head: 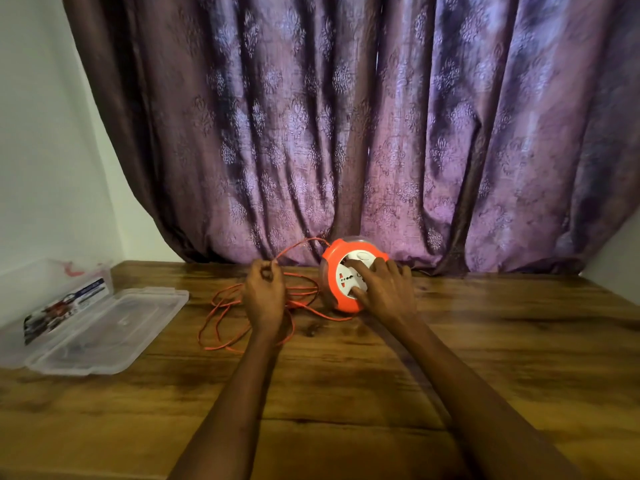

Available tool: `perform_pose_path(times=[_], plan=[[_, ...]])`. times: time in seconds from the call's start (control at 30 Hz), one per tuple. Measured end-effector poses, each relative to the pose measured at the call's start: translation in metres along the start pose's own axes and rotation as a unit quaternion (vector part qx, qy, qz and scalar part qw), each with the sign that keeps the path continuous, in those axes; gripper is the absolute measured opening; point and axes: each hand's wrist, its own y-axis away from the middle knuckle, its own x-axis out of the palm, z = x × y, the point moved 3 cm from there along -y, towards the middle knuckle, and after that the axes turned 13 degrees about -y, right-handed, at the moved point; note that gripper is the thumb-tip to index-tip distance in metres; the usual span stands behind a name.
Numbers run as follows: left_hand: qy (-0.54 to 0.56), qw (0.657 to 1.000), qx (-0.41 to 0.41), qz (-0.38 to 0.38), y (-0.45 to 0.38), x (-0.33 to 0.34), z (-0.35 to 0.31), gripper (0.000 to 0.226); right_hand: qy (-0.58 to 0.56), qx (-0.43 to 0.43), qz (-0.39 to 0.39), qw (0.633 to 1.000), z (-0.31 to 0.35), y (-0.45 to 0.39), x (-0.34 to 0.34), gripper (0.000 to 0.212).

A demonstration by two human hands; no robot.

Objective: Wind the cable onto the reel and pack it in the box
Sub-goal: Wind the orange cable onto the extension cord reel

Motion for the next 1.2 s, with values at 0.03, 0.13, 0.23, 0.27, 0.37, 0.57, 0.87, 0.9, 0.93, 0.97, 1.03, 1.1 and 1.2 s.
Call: perform_pose_path(times=[0.03,0.13,0.23,0.27,0.37,0.57,0.87,0.9,0.93,0.97,1.03,1.1,1.2], plan=[[-0.022,0.999,-0.021,0.021,-0.003,0.000,0.004,0.017,-0.003,0.002,-0.010,1.000,-0.002,0.001,-0.001,0.061],[-0.095,0.990,-0.035,0.093,-0.007,0.005,0.014,0.020,-0.009,0.014,-0.034,0.999,-0.004,-0.001,-0.003,0.060],[-0.077,0.979,0.003,0.188,-0.005,0.016,0.014,0.016,-0.032,0.034,-0.045,0.998,-0.004,-0.007,-0.005,0.057],[-0.054,0.972,0.011,0.228,-0.003,0.019,0.013,0.015,-0.040,0.044,-0.043,0.997,-0.004,-0.009,-0.005,0.057],[-0.015,0.962,0.047,0.268,0.004,0.022,0.007,0.011,-0.058,0.068,-0.042,0.995,-0.002,-0.014,-0.003,0.057],[-0.118,0.954,0.275,0.010,0.020,0.003,-0.031,0.025,-0.053,0.079,-0.042,0.995,-0.001,-0.021,0.003,0.061],[0.042,0.980,0.039,0.190,0.035,0.038,-0.020,0.029,-0.046,0.044,-0.060,0.996,0.003,-0.025,0.004,0.061],[0.087,0.978,0.005,0.188,0.034,0.038,-0.019,0.027,-0.046,0.033,-0.061,0.997,0.004,-0.024,0.005,0.061],[0.134,0.970,-0.023,0.202,0.033,0.040,-0.020,0.025,-0.041,0.019,-0.060,0.997,0.006,-0.023,0.005,0.061],[0.179,0.957,-0.043,0.224,0.032,0.043,-0.021,0.025,-0.034,0.005,-0.056,0.998,0.008,-0.022,0.006,0.061],[0.224,0.937,-0.071,0.257,0.030,0.048,-0.020,0.030,-0.030,-0.013,-0.053,0.998,0.011,-0.021,0.007,0.061],[0.242,0.924,-0.105,0.276,0.030,0.051,-0.016,0.030,-0.043,-0.007,-0.057,0.997,0.012,-0.023,0.004,0.061],[0.239,0.923,-0.097,0.284,0.032,0.052,-0.013,0.018,-0.103,0.096,-0.052,0.989,0.013,-0.028,0.002,0.064]])
